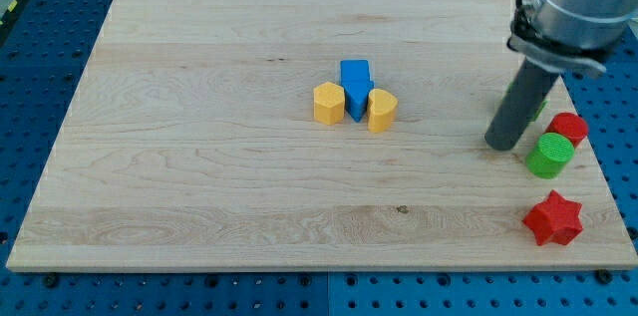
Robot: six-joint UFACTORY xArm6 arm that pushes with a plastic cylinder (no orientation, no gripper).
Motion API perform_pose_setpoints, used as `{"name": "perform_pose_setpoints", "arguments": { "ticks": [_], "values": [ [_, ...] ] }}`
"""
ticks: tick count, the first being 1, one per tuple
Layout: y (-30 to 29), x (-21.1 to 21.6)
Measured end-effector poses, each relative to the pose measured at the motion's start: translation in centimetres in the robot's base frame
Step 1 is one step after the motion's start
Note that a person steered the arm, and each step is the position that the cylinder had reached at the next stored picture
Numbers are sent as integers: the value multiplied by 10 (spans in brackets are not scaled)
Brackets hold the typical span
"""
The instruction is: Push red circle towards bottom right
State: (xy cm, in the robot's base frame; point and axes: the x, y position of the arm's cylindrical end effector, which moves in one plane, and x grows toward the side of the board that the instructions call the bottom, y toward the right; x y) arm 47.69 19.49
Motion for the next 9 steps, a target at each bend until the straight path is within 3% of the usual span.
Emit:
{"name": "perform_pose_setpoints", "arguments": {
  "ticks": [2, 3, 4, 5, 9],
  "values": [
    [15, -85],
    [50, -105],
    [110, -80],
    [121, -45],
    [108, 1]
  ]
}}
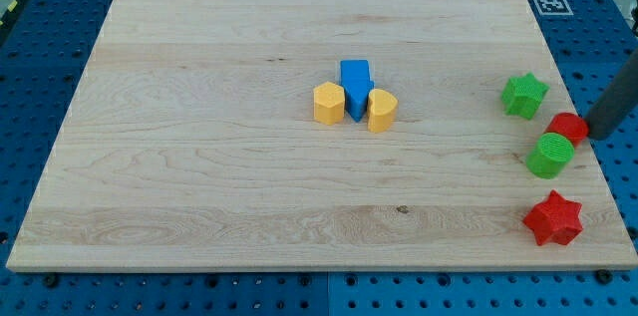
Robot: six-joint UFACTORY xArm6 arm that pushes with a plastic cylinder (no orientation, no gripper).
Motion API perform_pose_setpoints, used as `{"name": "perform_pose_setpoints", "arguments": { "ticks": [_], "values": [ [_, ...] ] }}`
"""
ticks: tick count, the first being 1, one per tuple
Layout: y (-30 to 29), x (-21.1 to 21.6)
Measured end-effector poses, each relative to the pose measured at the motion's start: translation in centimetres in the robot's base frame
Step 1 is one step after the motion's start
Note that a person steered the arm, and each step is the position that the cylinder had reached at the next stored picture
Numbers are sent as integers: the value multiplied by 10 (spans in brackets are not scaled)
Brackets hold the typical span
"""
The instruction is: Push red circle towards bottom right
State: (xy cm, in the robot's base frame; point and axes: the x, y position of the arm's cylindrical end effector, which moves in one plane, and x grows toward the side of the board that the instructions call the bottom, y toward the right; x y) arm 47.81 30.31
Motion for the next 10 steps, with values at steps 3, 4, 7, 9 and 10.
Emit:
{"name": "perform_pose_setpoints", "arguments": {
  "ticks": [3, 4, 7, 9, 10],
  "values": [
    [-24, 3],
    [-24, 26],
    [23, 32],
    [-11, -37],
    [-55, -60]
  ]
}}
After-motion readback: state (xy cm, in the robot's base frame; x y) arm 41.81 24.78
